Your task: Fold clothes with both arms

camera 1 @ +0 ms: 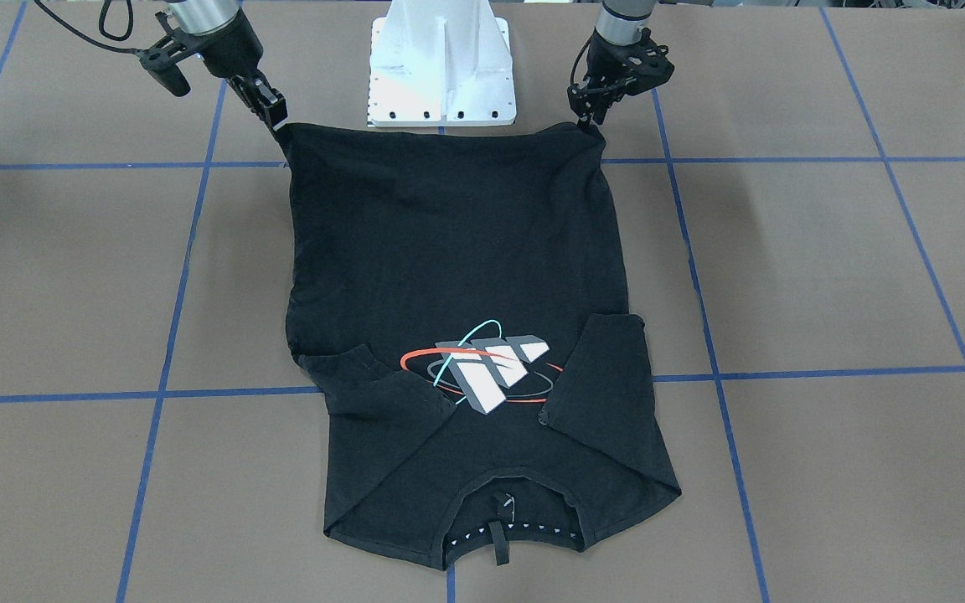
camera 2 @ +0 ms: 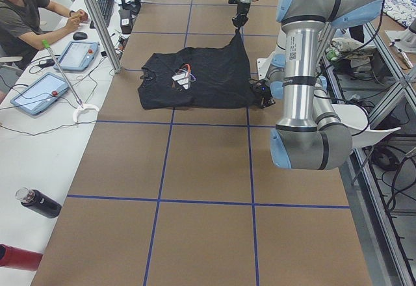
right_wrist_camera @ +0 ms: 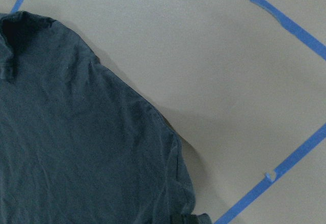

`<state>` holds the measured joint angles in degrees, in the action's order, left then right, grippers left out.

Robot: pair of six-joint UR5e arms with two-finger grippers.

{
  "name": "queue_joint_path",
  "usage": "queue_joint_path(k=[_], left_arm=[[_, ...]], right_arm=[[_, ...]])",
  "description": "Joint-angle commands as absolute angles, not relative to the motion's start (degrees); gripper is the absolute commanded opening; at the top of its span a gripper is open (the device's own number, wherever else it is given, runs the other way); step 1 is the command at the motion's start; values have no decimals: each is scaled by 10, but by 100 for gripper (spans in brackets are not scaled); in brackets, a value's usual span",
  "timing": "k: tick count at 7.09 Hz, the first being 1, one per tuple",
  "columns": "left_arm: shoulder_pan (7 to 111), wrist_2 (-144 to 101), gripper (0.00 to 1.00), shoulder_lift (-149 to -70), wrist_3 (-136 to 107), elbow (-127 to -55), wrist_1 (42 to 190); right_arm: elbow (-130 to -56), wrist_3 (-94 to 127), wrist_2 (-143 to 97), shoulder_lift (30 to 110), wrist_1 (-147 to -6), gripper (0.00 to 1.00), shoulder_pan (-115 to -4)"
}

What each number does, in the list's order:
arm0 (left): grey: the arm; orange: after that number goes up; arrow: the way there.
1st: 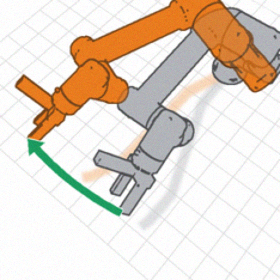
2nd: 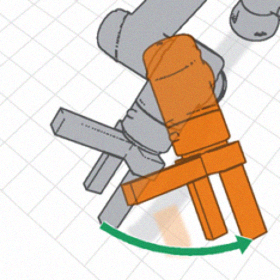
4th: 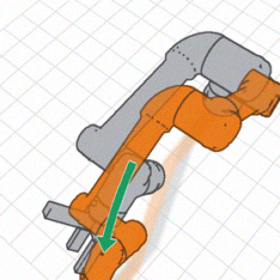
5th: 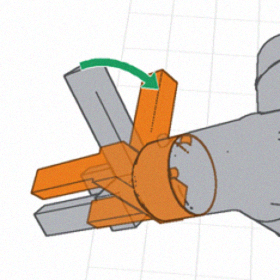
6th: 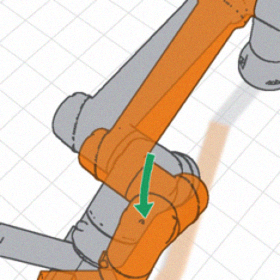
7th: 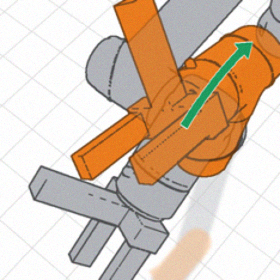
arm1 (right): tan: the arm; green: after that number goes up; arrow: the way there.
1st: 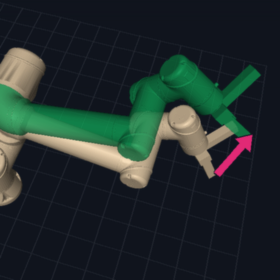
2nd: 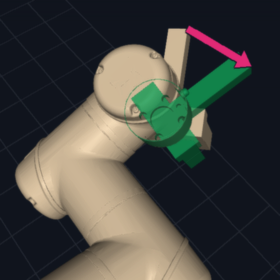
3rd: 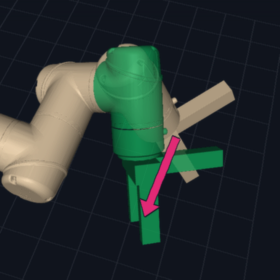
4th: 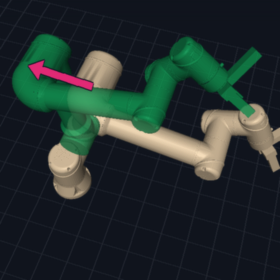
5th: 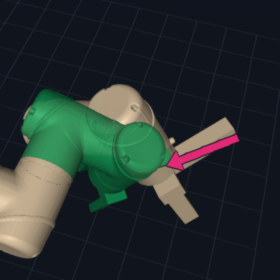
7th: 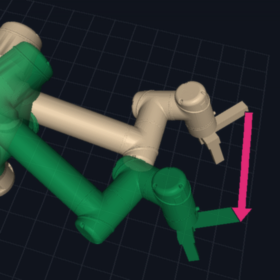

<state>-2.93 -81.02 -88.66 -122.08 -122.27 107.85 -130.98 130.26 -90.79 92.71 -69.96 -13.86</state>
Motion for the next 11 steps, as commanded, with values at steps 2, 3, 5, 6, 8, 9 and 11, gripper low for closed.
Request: queue_joint_path(k=[2, 3, 5, 6, 8, 9, 11], left_arm=[[-27, -810, 39, -887, -1221, -1222, 1080], [-27, -810, 13, -887, -1221, -1223, 1080], [-23, -810, 0, -887, -1221, -1222, 1079], [-20, -810, 0, -887, -1221, -1243, 1078], [-8, -841, 0, -881, -1221, -1291, 1068], [-8, -842, 0, -879, -1222, -1306, 1064], [-7, -842, 0, -879, -1222, -1338, 1049]], right_arm=[[-1310, 1303, -908, 927, -700, 0, -139], [-1310, 1303, -908, 927, -700, 0, -139], [-1310, 1303, -909, 927, -700, 0, -139], [-1310, 1303, -909, 927, -700, 0, -139], [-1310, 1302, -910, 927, -700, 0, -141], [-1313, 1302, -912, 928, -700, 0, -143], [-1333, 1302, -926, 934, -703, 0, -149]])
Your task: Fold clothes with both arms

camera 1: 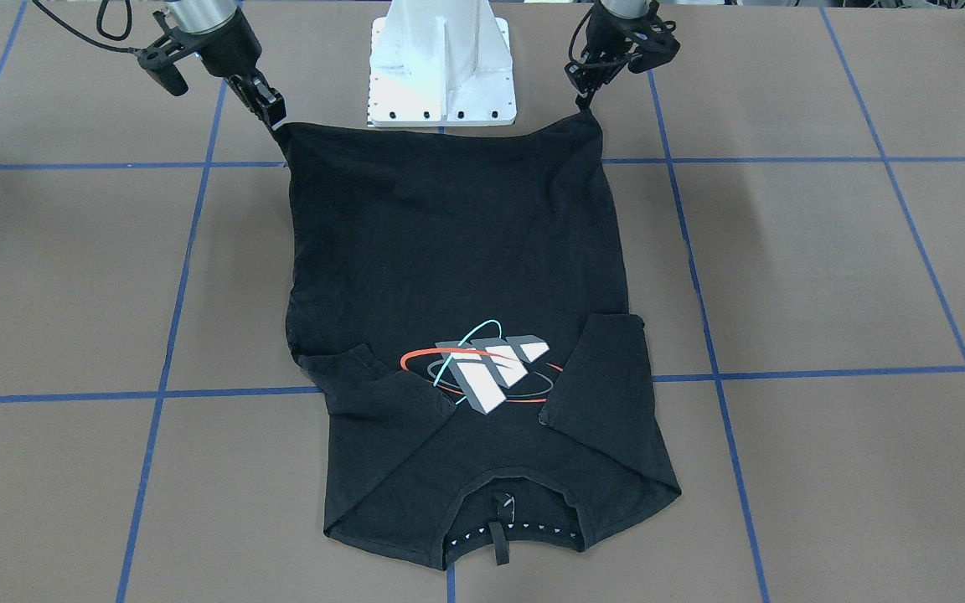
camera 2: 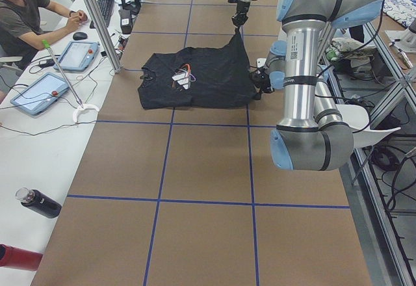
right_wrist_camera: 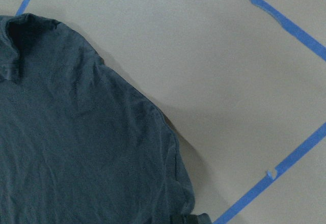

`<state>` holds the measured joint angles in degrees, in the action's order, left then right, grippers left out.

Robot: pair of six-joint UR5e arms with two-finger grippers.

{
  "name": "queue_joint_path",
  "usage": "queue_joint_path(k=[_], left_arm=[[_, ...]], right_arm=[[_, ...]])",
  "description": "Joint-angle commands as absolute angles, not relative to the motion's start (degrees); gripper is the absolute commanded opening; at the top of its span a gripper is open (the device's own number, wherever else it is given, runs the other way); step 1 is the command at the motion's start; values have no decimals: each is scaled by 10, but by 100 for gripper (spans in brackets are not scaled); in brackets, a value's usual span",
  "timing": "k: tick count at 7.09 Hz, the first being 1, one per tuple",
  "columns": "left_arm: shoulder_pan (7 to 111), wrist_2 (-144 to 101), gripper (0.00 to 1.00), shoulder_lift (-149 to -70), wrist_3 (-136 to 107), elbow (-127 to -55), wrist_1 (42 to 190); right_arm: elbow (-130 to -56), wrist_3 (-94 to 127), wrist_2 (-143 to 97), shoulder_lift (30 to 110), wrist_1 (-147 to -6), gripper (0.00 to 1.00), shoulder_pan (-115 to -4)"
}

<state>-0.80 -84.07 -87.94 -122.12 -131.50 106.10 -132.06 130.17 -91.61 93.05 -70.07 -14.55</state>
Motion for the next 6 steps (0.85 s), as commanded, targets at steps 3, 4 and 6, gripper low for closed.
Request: queue_joint_path(k=[3, 4, 6], left_arm=[[67, -888, 0, -870, -1221, -1432, 1042], [130, -937, 0, -876, -1213, -1441, 1042], [260, -1004, 0, -947, -1105, -1401, 1011]], right_arm=[[-1348, 1300, -1027, 933, -705, 0, -248], [-1347, 1299, -1088, 926, -706, 0, -308], [-1278, 1295, -1163, 821, -741, 0, -415]])
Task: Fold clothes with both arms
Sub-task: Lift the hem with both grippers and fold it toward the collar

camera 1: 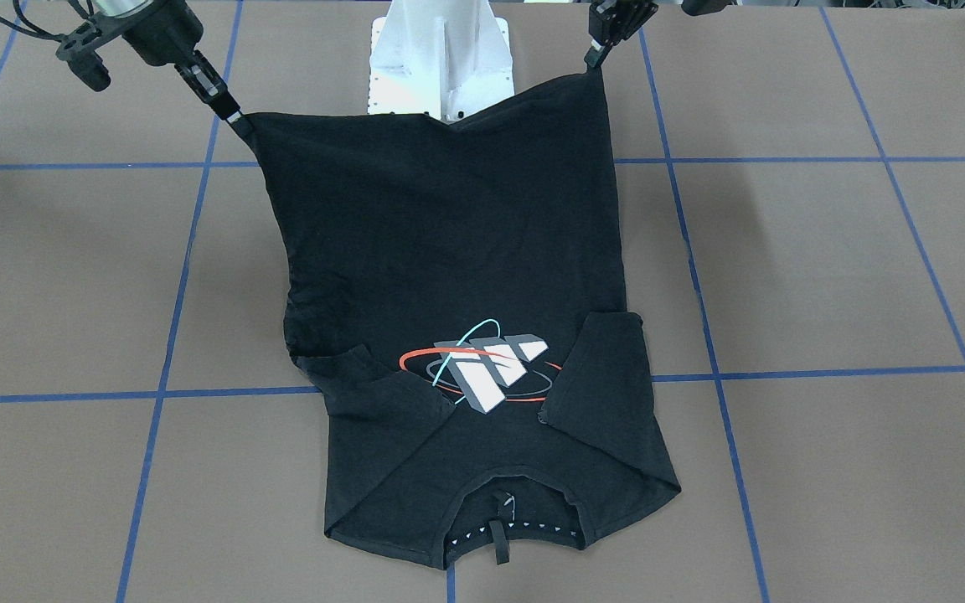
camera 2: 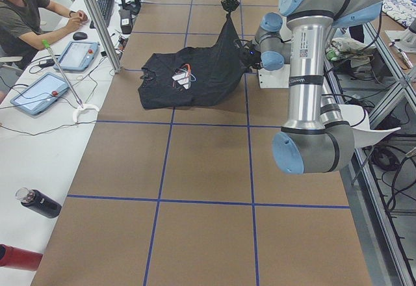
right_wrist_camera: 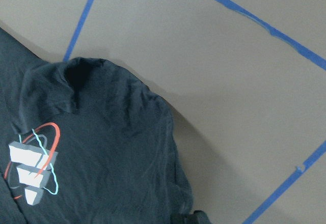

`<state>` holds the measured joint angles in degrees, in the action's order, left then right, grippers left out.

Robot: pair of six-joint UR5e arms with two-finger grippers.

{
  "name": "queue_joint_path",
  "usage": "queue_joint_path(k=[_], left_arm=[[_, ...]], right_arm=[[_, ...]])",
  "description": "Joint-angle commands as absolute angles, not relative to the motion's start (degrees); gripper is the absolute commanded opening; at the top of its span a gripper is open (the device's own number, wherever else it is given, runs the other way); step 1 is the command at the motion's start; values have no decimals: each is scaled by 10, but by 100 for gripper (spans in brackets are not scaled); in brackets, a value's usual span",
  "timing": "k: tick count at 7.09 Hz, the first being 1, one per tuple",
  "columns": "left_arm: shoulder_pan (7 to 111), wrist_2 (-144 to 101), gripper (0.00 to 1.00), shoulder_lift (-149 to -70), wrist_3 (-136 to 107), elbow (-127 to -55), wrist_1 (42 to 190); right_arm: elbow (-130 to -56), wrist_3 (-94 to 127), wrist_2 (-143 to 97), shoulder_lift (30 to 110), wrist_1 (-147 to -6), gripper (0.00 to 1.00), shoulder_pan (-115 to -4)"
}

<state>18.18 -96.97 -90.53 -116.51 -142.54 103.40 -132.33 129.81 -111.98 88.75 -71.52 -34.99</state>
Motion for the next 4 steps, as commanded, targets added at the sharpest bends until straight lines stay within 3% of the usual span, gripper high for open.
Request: queue_joint_path(k=[1, 2, 4], left_arm=[[347, -1044, 0, -1025, -1050, -1331, 983], [406, -1081, 0, -1073, -1016, -1258, 981], [473, -1084, 0, -1080, -941, -1192, 997]], right_arm=[[-1219, 1269, -1172, 724, -811, 0, -452], [-1196, 1216, -1170, 689, -860, 0, -475], [-1115, 1189, -1159, 642, -867, 0, -502]])
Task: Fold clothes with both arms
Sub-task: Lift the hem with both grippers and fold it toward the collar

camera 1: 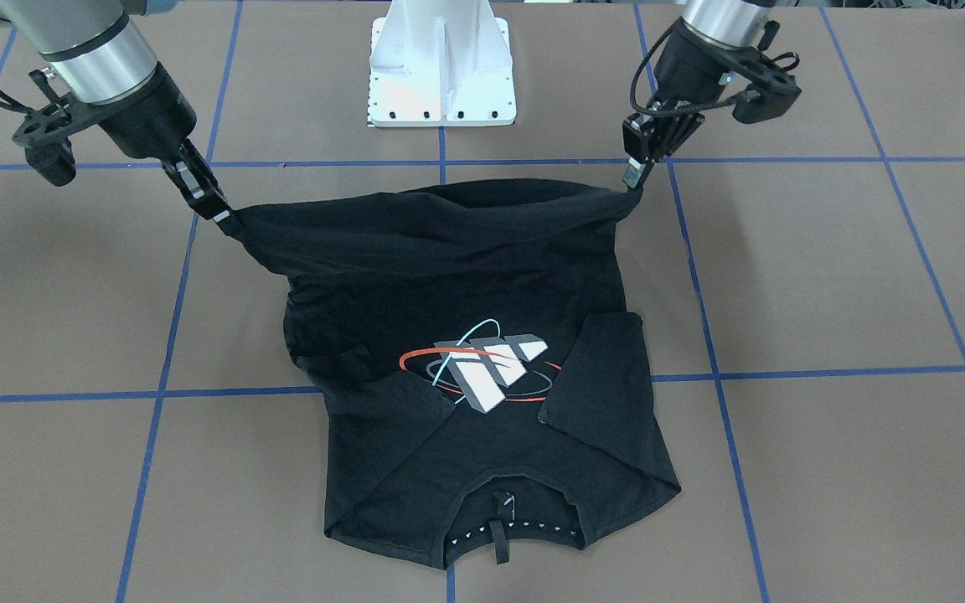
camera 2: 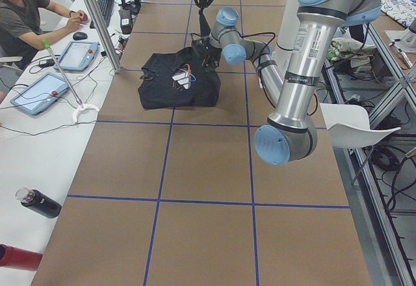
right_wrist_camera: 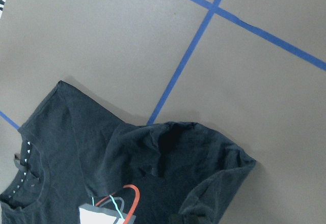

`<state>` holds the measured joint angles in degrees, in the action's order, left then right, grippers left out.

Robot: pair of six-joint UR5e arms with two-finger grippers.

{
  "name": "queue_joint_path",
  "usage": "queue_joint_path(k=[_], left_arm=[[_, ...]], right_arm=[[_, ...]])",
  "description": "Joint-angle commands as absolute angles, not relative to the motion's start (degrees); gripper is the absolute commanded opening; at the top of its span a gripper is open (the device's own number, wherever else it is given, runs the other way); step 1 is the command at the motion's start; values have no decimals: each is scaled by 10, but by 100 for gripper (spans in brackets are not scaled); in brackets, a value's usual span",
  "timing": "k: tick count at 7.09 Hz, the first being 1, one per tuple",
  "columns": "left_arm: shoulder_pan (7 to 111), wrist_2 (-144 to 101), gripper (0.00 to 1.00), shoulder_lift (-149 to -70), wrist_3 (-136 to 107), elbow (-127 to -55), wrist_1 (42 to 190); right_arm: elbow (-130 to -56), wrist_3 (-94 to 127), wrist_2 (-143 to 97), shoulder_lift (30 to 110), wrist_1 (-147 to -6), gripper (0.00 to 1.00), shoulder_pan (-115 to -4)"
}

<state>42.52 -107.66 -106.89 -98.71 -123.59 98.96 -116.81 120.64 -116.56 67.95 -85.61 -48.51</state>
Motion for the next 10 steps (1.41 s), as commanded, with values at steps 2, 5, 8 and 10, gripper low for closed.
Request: queue_joint_path(k=[2, 5, 8, 10], left_arm=[[500, -1084, 0, -1082, -913, -1121, 1060], [518, -1081, 0, -1170, -915, -926, 1182], [526, -1078, 0, -1201, -915, -810, 1288], [526, -1048, 15, -1213, -917, -760, 1337]], right_arm=[[-1029, 1143, -1114, 607, -860, 0, -506], [-835, 1114, -1057, 510, -781, 0, -507], [-722, 1107, -1034, 449, -740, 0, -504], [-672, 1098, -1012, 431, -701, 31, -498]])
